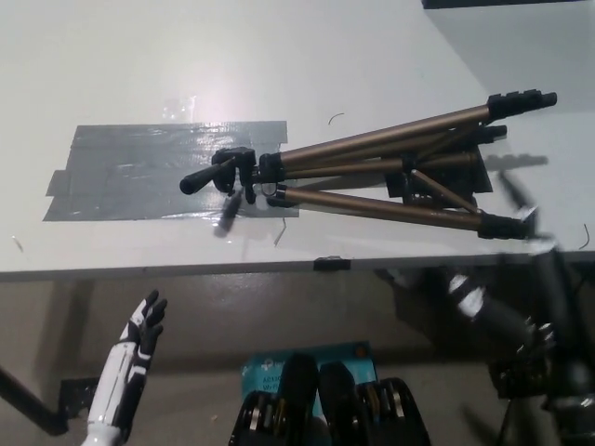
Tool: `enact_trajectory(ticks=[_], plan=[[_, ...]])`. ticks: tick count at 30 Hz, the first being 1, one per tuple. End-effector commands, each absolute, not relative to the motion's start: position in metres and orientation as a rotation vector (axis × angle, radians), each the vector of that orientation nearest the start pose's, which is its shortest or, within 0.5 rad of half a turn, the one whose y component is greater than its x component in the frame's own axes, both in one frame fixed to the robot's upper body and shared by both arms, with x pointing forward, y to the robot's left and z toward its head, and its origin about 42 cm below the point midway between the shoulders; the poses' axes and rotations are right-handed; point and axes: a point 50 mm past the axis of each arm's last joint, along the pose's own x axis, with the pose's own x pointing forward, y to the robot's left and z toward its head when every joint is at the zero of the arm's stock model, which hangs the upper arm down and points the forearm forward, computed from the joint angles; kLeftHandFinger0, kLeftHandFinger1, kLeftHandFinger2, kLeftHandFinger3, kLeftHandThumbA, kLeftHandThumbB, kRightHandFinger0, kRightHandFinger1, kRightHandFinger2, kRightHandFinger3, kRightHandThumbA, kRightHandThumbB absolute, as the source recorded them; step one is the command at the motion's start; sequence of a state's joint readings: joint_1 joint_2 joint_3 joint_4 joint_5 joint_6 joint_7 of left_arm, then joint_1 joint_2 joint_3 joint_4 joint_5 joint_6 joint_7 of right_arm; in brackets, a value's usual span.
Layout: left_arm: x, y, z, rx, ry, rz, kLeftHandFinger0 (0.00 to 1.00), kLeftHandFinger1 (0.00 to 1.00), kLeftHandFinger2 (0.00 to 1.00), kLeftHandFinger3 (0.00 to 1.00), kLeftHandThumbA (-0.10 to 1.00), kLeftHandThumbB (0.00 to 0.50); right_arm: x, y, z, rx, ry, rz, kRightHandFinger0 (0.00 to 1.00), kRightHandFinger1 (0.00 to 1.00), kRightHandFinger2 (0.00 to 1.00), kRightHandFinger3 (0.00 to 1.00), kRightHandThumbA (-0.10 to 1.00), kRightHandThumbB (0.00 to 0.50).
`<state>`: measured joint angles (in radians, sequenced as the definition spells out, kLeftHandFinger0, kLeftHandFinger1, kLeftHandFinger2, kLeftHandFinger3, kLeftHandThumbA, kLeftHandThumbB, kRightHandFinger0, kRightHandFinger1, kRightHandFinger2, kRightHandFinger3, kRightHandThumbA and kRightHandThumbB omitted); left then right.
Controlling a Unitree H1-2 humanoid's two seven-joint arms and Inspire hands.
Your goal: A tripod is kept on the middle of the desk infront of the robot and the robot grabs one of its legs to pick it up and hands it to a person
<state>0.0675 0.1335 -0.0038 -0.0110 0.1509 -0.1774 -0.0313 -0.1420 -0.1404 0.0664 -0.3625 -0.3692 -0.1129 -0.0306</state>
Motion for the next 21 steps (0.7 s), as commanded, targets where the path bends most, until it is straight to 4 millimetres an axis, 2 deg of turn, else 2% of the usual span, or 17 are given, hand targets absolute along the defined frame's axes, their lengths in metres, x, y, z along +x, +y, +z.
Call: enact_trajectory(ticks=[1,4,6,8,12,15,19,20,21], plan=[[0.252,0.252,0.095,0.295,-0.168,-0.041,1.0,1.0,1.0,1.0,1.0,0.073,0.315,-0.215,0.289,-0.731,-0.776,-0.011,1.0,1.0,1.0,1.0,0.75,0.258],[0.249,0.252,0.093,0.299,-0.164,-0.038,1.0,1.0,1.0,1.0,1.0,0.065,0.339,-0.214,0.312,-0.849,-0.791,-0.001,1.0,1.0,1.0,1.0,0.76,0.276],[0.249,0.252,0.092,0.298,-0.16,-0.036,1.0,1.0,1.0,1.0,1.0,0.078,0.355,-0.212,0.325,-0.927,-0.775,-0.002,1.0,1.0,1.0,1.0,0.84,0.297],[0.249,0.252,0.092,0.293,-0.157,-0.044,1.0,1.0,1.0,1.0,1.0,0.067,0.38,-0.21,0.343,-1.023,-0.757,-0.005,1.0,1.0,1.0,1.0,0.88,0.331],[0.249,0.254,0.092,0.292,-0.157,-0.034,1.0,1.0,1.0,1.0,1.0,0.072,0.42,-0.198,0.363,-1.137,-0.726,0.02,1.0,1.0,1.0,1.0,0.9,0.359],[0.245,0.253,0.091,0.29,-0.159,-0.037,1.0,1.0,1.0,1.0,1.0,0.054,0.44,-0.186,0.365,-1.194,-0.685,0.035,1.0,1.0,1.0,1.0,0.89,0.369],[0.246,0.252,0.093,0.278,-0.162,-0.04,1.0,1.0,1.0,1.0,1.0,0.057,0.465,-0.173,0.366,-1.266,-0.636,0.079,1.0,1.0,1.0,1.0,0.9,0.367],[0.247,0.253,0.094,0.278,-0.163,-0.039,1.0,1.0,1.0,1.0,1.0,0.056,0.469,-0.172,0.366,-1.267,-0.63,0.085,1.0,1.0,1.0,1.0,0.87,0.361],[0.247,0.255,0.094,0.285,-0.164,-0.035,1.0,1.0,1.0,1.0,1.0,0.067,0.481,-0.163,0.364,-1.285,-0.584,0.113,1.0,1.0,1.0,1.0,0.92,0.382]])
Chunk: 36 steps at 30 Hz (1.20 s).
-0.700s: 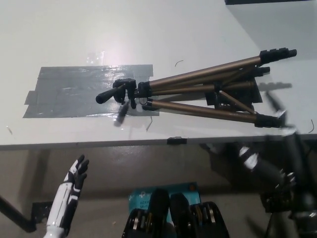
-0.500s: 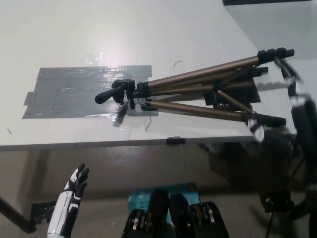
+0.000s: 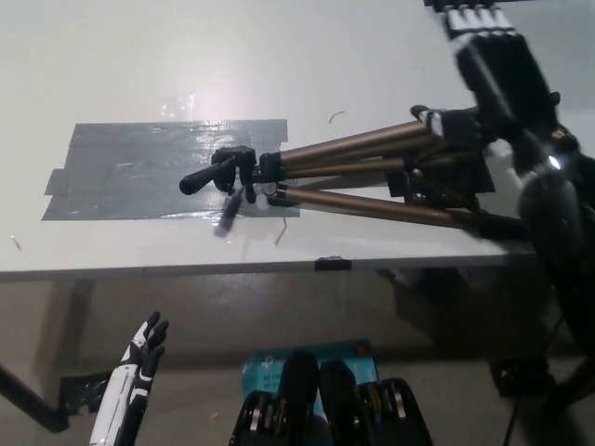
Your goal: A tripod is kept on the middle of the desk infront of the robot and the robot grabs one of its legs to pick it up and hands it to a person
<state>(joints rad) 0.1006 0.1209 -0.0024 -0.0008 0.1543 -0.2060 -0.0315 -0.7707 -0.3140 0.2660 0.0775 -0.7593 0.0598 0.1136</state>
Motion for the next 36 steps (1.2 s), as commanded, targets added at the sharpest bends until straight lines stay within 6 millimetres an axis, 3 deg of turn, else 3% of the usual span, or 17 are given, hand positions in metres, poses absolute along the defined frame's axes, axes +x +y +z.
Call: enact_trajectory(ticks=[1,8,13,23,36], plan=[[0.247,0.255,0.095,0.29,-0.165,-0.033,1.0,1.0,1.0,1.0,1.0,0.073,0.486,-0.16,0.363,-1.302,-0.558,0.127,1.0,1.0,1.0,1.0,0.96,0.397],[0.25,0.253,0.098,0.288,-0.177,-0.04,1.0,1.0,1.0,1.0,1.0,0.089,0.502,-0.148,0.357,-1.38,-0.445,0.215,1.0,1.0,1.0,1.0,1.0,0.499],[0.252,0.254,0.102,0.293,-0.18,-0.046,1.0,1.0,1.0,1.0,1.0,0.097,0.501,-0.148,0.352,-1.393,-0.397,0.298,1.0,1.0,1.0,1.0,1.0,0.5],[0.253,0.255,0.102,0.304,-0.188,-0.047,1.0,1.0,1.0,1.0,1.0,0.084,0.476,-0.153,0.38,-1.334,-0.469,0.326,1.0,1.0,1.0,1.0,1.0,0.5],[0.254,0.255,0.102,0.286,-0.178,-0.054,1.0,1.0,1.0,1.0,1.0,0.072,0.501,-0.154,0.356,-1.422,-0.377,0.292,1.0,1.0,1.0,1.0,1.0,0.5]])
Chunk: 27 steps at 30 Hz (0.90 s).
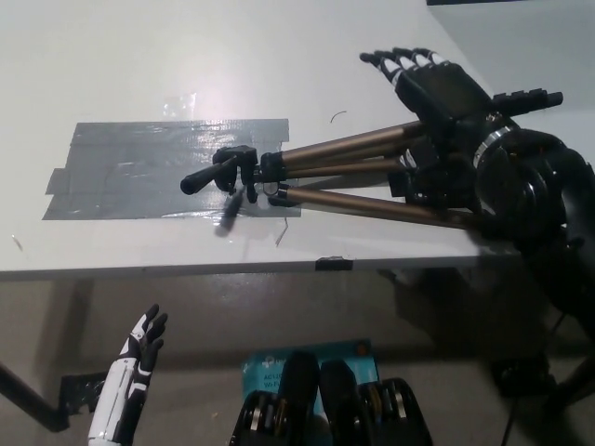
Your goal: A tripod is kept on the middle of the desk infront of the robot and the robot grabs one of its legs to pick it up and hands it to a person
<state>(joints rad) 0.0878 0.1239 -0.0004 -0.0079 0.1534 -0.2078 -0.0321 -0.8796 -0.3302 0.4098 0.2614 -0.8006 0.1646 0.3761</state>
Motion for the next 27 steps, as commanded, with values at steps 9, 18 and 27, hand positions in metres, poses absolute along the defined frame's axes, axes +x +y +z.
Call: enact_trajectory(ticks=[9,18,27], plan=[[0.259,0.254,0.106,0.293,-0.185,-0.056,1.0,1.0,1.0,1.0,1.0,0.086,0.508,-0.156,0.354,-1.447,-0.366,0.258,1.0,1.0,1.0,1.0,1.0,0.489],[0.26,0.257,0.109,0.293,-0.197,-0.049,1.0,1.0,1.0,1.0,1.0,0.071,0.513,-0.147,0.358,-1.436,-0.547,0.115,1.0,1.0,1.0,1.0,1.0,0.424],[0.266,0.259,0.111,0.306,-0.218,-0.049,1.0,1.0,1.0,1.0,1.0,0.066,0.533,-0.138,0.352,-1.401,-0.722,-0.015,0.0,0.21,0.35,0.32,0.26,0.213]])
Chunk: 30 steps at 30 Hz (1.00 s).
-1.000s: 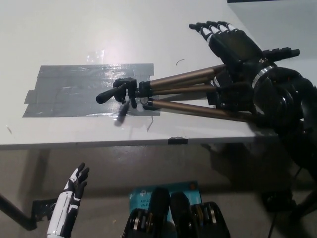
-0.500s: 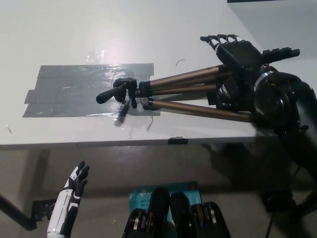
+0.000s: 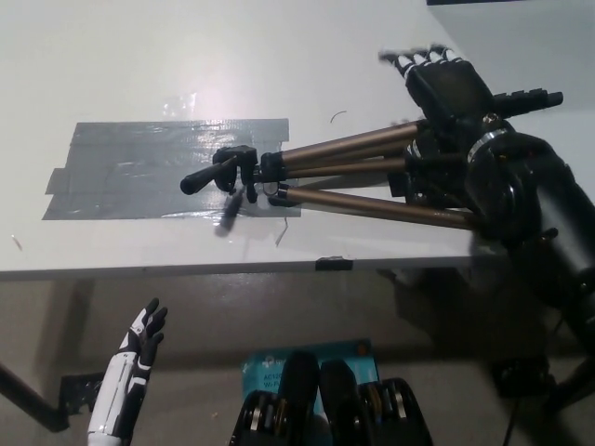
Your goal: A tripod is kept on the middle of the desk infront of the robot and the robot grabs one of its legs to pick it up and hands it to a person
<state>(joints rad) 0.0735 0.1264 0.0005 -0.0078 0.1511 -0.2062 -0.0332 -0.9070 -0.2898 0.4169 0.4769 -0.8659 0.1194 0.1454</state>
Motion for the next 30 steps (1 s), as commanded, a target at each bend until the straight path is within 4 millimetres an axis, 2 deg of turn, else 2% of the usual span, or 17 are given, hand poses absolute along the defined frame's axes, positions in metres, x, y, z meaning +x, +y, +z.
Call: enact_trajectory(ticks=[1,2,4,6,7,8,9,10,11,13,14,15,16,19,21,26,30], plan=[[0.266,0.259,0.111,0.307,-0.217,-0.047,1.0,1.0,1.0,1.0,1.0,0.063,0.536,-0.138,0.35,-1.416,-0.714,-0.011,0.0,0.18,0.34,0.32,0.17,0.227],[0.266,0.259,0.112,0.308,-0.216,-0.042,1.0,1.0,1.0,1.0,1.0,0.058,0.54,-0.137,0.347,-1.439,-0.691,0.004,0.0,0.13,0.29,0.32,0.07,0.233],[0.265,0.259,0.112,0.297,-0.215,-0.041,1.0,1.0,1.0,1.0,1.0,0.043,0.545,-0.14,0.338,-1.455,-0.639,0.03,0.0,0.12,0.28,0.31,0.04,0.252],[0.266,0.258,0.113,0.298,-0.218,-0.04,1.0,1.0,1.0,1.0,1.0,0.034,0.549,-0.144,0.328,-1.473,-0.631,0.022,0.0,0.06,0.23,0.29,-0.04,0.25],[0.266,0.258,0.113,0.298,-0.218,-0.042,1.0,1.0,1.0,1.0,1.0,0.029,0.551,-0.146,0.323,-1.47,-0.64,0.012,0.0,0.02,0.18,0.25,-0.1,0.252],[0.266,0.258,0.113,0.292,-0.218,-0.045,1.0,1.0,1.0,1.0,1.0,0.026,0.551,-0.148,0.319,-1.471,-0.648,0.002,0.0,0.02,0.21,0.23,-0.1,0.24],[0.266,0.258,0.112,0.283,-0.217,-0.047,1.0,1.0,1.0,1.0,1.0,0.026,0.552,-0.149,0.316,-1.474,-0.654,-0.009,0.0,0.05,0.28,0.23,-0.1,0.238],[0.266,0.259,0.112,0.285,-0.219,-0.047,1.0,1.0,1.0,1.0,1.0,0.024,0.552,-0.151,0.314,-1.472,-0.667,-0.022,0.0,0.15,0.47,0.27,-0.1,0.227],[0.266,0.259,0.112,0.287,-0.219,-0.047,1.0,1.0,1.0,1.0,1.0,0.019,0.551,-0.153,0.312,-1.469,-0.683,-0.036,0.0,0.31,0.72,0.4,-0.1,0.212],[0.266,0.259,0.113,0.284,-0.22,-0.047,1.0,1.0,1.0,1.0,1.0,0.01,0.551,-0.155,0.312,-1.46,-0.711,-0.053,0.0,0.41,0.85,0.59,-0.1,0.2],[0.266,0.259,0.113,0.284,-0.222,-0.049,1.0,1.0,1.0,1.0,1.0,0.008,0.55,-0.156,0.313,-1.432,-0.736,-0.066,0.0,0.46,0.9,0.75,-0.1,0.182],[0.267,0.26,0.113,0.286,-0.223,-0.051,1.0,1.0,1.0,1.0,1.0,0.004,0.55,-0.156,0.314,-1.416,-0.755,-0.076,0.0,0.48,0.9,0.85,-0.1,0.177],[0.267,0.26,0.112,0.288,-0.225,-0.053,0.99,1.0,1.0,1.0,1.0,0.001,0.548,-0.156,0.316,-1.4,-0.783,-0.084,0.0,0.49,0.89,0.9,-0.1,0.165],[0.266,0.26,0.111,0.287,-0.223,-0.06,0.97,1.0,1.0,1.0,1.0,0.012,0.543,-0.153,0.327,-1.344,-0.885,-0.114,0.0,0.5,0.89,0.89,-0.1,0.194],[0.266,0.259,0.111,0.29,-0.22,-0.061,0.96,1.0,1.0,1.0,1.0,0.006,0.537,-0.147,0.339,-1.282,-0.946,-0.137,0.01,0.52,0.89,0.89,-0.1,0.184],[0.269,0.258,0.111,0.286,-0.217,-0.062,0.96,1.0,1.0,1.0,1.0,0.005,0.53,-0.142,0.364,-1.169,-1.02,-0.183,0.0,0.49,0.83,0.88,-0.1,0.166],[0.264,0.253,0.108,0.282,-0.208,-0.078,0.93,1.0,1.0,1.0,1.0,0.0,0.511,-0.138,0.395,-1.075,-1.072,-0.225,0.04,0.52,0.85,0.88,-0.1,0.176]])
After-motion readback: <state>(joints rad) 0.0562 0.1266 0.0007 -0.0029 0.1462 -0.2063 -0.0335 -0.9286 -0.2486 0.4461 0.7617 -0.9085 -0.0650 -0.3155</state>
